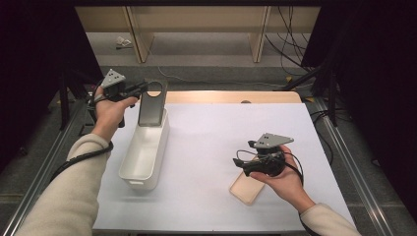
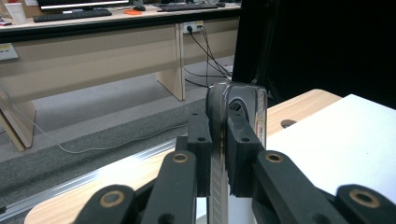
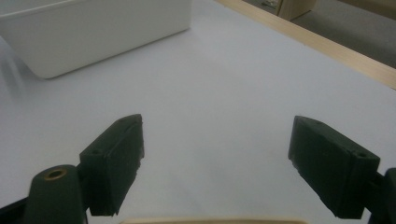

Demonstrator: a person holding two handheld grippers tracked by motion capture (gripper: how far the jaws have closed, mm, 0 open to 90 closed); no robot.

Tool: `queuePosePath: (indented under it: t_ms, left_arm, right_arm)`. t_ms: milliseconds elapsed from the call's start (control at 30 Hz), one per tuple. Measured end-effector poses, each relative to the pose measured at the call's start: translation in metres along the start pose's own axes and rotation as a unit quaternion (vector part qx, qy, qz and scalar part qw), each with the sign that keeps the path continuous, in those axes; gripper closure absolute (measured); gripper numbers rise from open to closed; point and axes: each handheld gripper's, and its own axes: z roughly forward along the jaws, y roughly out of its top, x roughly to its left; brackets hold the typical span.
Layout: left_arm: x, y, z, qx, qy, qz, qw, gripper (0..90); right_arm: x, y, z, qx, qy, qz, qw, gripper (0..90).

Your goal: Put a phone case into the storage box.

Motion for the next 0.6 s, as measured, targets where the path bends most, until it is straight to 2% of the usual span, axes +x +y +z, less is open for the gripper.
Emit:
queuePosePath:
  t_ms: [600]
  left_arm:
    - [0.0042,-0.0020,0.0082,0.006,0.001,-0.006,1.0000,81.6]
  right_arm:
    - [-0.0001,0.0000,0.0005,0.000,0.001,0.001,1.0000,19.1]
